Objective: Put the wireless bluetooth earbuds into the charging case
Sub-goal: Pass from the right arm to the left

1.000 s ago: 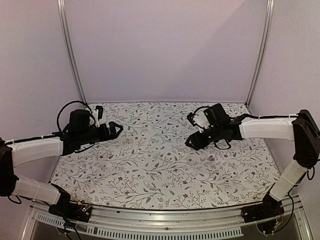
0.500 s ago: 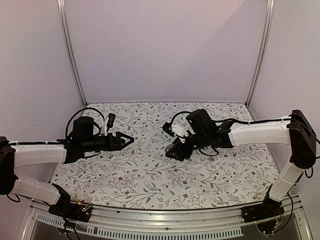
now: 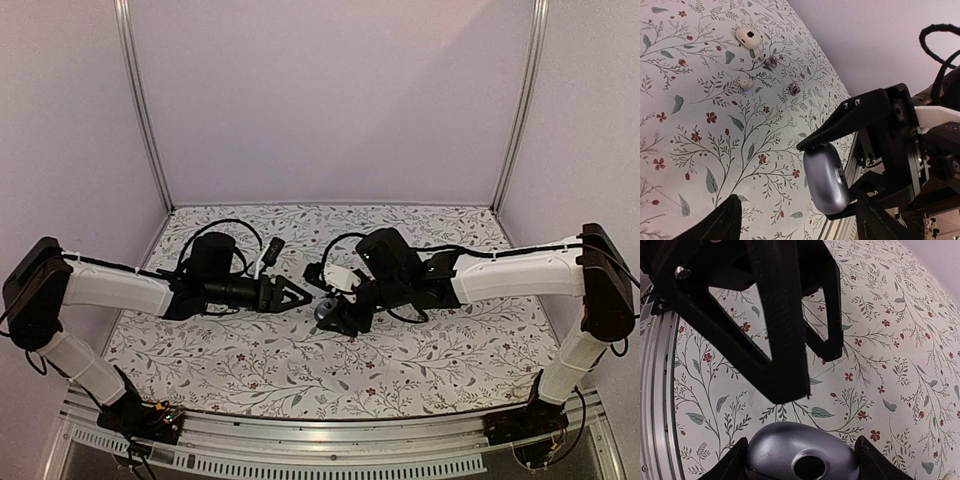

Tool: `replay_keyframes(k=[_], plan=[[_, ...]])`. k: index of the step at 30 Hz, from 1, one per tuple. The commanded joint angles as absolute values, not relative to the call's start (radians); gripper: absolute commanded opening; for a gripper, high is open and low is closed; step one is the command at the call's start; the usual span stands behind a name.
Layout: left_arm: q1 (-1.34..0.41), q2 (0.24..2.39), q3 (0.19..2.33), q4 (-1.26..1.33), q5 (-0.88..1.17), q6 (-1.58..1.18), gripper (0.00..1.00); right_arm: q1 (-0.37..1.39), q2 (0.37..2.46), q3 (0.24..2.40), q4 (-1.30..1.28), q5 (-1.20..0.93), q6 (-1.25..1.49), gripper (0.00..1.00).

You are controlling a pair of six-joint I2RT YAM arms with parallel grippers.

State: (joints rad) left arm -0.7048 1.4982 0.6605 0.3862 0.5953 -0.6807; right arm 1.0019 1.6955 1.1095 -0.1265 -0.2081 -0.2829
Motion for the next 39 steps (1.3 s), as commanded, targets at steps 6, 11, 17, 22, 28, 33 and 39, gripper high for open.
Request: replay_keyframes(k=[6, 11, 17, 22, 28, 33, 39], plan=[[-0.764, 1.599, 0.729, 0.459, 0.668, -0.709, 0.73, 1.027, 1.666, 1.139, -0.126, -0.133, -0.349, 0.54], [-0.776, 1.629, 0.744, 0.491, 0.686, -0.727, 0.69, 1.038, 1.672, 1.141, -0.124, -0.098, -0.362, 0.54], [-0.787, 1.657, 0.752, 0.532, 0.701, -0.751, 0.59, 1.044, 1.678, 1.143, -0.111, -0.047, -0.358, 0.52], [-0.799, 1.680, 0.752, 0.564, 0.698, -0.772, 0.53, 1.044, 1.678, 1.140, -0.096, -0.030, -0.353, 0.51], [-0.812, 1.701, 0.750, 0.608, 0.695, -0.798, 0.45, 1.043, 1.670, 1.133, -0.080, -0.019, -0.348, 0.51], [-0.816, 1.710, 0.753, 0.629, 0.703, -0.805, 0.29, 1.043, 1.658, 1.123, -0.076, -0.007, -0.349, 0.54], [-0.816, 1.699, 0.749, 0.606, 0.696, -0.776, 0.14, 1.044, 1.618, 1.090, -0.068, -0.009, -0.333, 0.77]])
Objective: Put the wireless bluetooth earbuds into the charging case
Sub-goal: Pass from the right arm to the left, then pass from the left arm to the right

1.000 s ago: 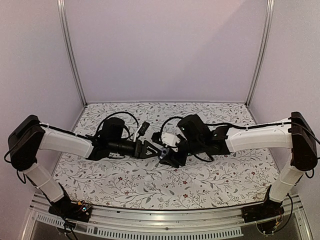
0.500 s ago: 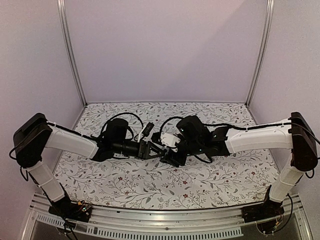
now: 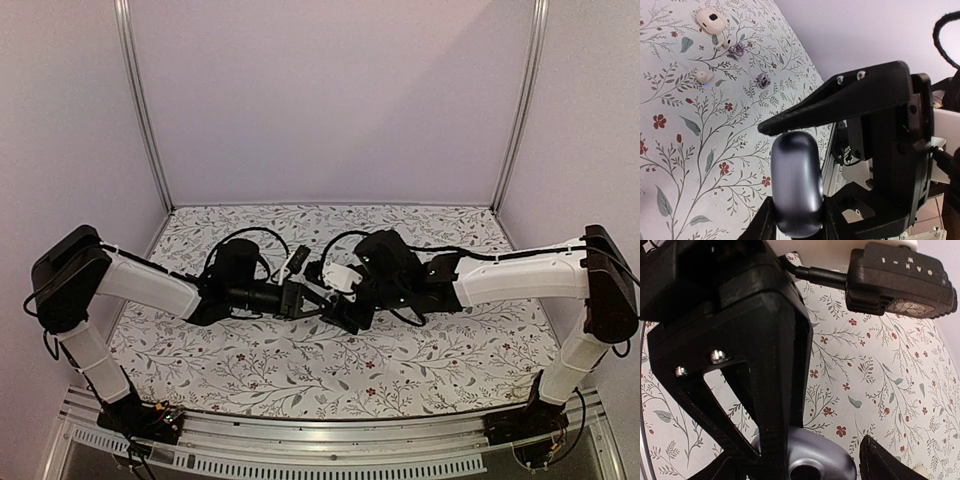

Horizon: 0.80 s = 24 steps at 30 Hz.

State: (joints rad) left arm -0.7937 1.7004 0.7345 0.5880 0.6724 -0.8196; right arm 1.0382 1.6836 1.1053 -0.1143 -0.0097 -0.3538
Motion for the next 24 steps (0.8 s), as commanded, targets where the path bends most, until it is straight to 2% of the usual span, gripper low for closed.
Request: replay_keyframes(k=[1, 5, 7, 12, 14, 17, 20, 24], plan=[[-0.815, 1.693, 0.748, 0.597, 0.692, -0.766, 0.12, 1.044, 1.608, 1.085, -0.068, -0.012, -0.325, 0.79], [-0.815, 1.663, 0.761, 0.481, 0.642, -0.671, 0.07, 1.041, 1.523, 1.045, -0.075, -0.034, -0.295, 0.89], [-0.817, 1.647, 0.797, 0.347, 0.591, -0.562, 0.06, 1.033, 1.482, 1.041, -0.109, -0.072, -0.281, 0.91], [-0.821, 1.581, 0.845, 0.137, 0.483, -0.347, 0.06, 0.976, 1.349, 0.979, -0.138, -0.285, -0.194, 0.86], [-0.829, 1.544, 0.834, 0.129, 0.511, -0.266, 0.07, 0.922, 1.248, 0.932, -0.100, -0.419, -0.136, 0.84], [-0.855, 1.467, 0.800, 0.136, 0.551, -0.152, 0.06, 0.873, 1.137, 0.918, -0.128, -0.493, -0.076, 0.84], [-0.875, 1.403, 0.782, 0.112, 0.592, -0.048, 0.06, 0.867, 1.124, 0.964, -0.242, -0.521, -0.079, 0.82], [-0.903, 1.369, 0.803, 0.029, 0.634, 0.061, 0.06, 0.867, 1.176, 1.016, -0.361, -0.605, -0.086, 0.75]])
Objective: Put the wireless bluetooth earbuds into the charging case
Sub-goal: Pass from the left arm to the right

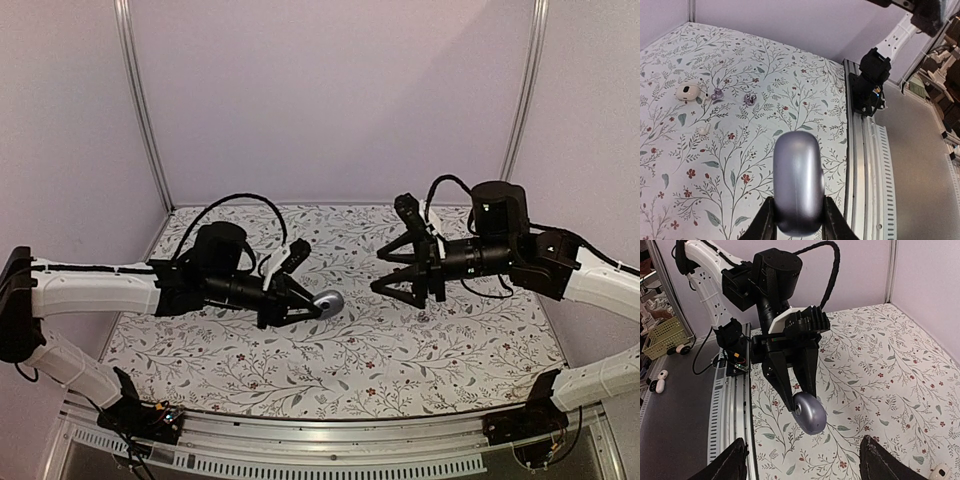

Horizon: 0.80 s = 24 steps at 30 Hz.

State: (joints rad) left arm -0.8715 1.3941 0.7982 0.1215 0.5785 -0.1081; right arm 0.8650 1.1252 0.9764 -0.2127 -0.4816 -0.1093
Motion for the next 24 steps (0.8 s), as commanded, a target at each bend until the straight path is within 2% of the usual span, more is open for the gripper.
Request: replay_keyframes(k=[1, 10, 24], plan=[[-0.912, 1.368, 0.810, 0.016, 0.643, 0.078, 0.05, 0.867, 1.189, 1.019, -0.377, -0.632, -0.088, 0.74], [-0.960, 1.377, 0.866, -0.017, 0.722, 0.126, 0.04, 0.870, 1.309, 1.058, -0.413, -0.766, -0.092, 0.63], [-0.993, 1.464, 0.927, 0.021, 0.756, 0.124, 0.05, 0.936, 1.419, 1.068, -0.367, -0.816, -0.059, 0.52]])
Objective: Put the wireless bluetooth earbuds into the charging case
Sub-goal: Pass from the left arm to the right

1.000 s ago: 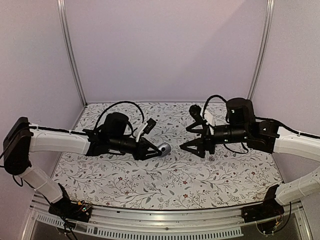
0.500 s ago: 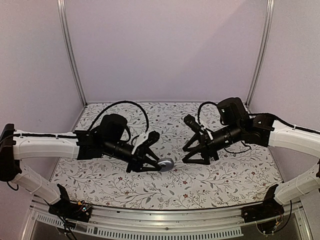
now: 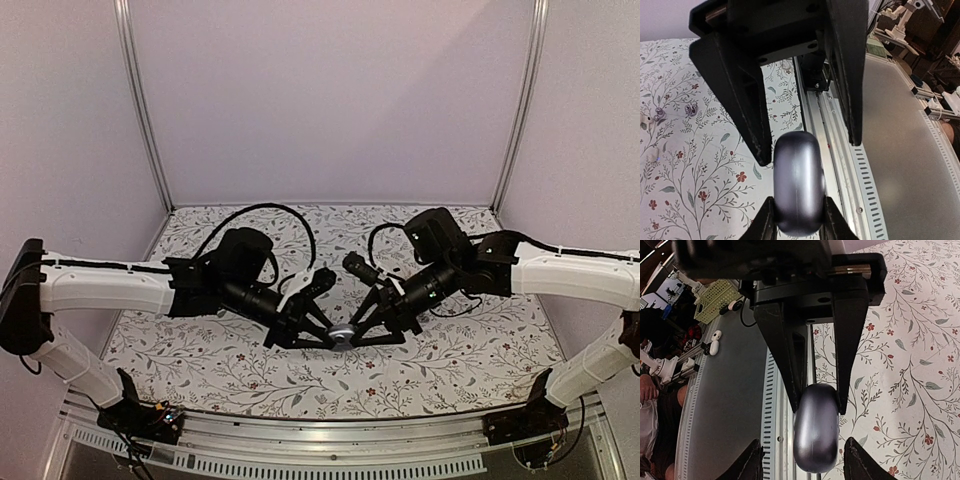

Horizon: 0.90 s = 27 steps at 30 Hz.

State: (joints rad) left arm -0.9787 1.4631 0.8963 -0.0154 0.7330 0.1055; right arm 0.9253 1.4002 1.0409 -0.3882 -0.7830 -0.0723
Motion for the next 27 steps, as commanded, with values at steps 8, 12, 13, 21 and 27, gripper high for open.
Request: replay_keyframes(k=[8, 12, 13, 21, 27], plan=[[-0.995, 1.474, 0.940, 0.017, 0.756, 0.125, 0.05, 0.950, 1.454, 1.079, -0.354, -0.831, -0.051, 0.45], [-0.997, 1.478, 0.942, 0.017, 0.755, 0.124, 0.04, 0.950, 1.456, 1.084, -0.347, -0.828, -0.049, 0.41], [-0.997, 1.477, 0.942, 0.016, 0.755, 0.125, 0.05, 0.950, 1.457, 1.085, -0.347, -0.828, -0.048, 0.39], [-0.998, 1.482, 0.951, 0.003, 0.734, 0.122, 0.06, 0.950, 1.471, 1.096, -0.350, -0.829, -0.049, 0.20], [-0.981, 1.454, 0.946, 0.021, 0.670, 0.091, 0.23, 0.948, 1.453, 1.097, -0.336, -0.817, -0.039, 0.10]])
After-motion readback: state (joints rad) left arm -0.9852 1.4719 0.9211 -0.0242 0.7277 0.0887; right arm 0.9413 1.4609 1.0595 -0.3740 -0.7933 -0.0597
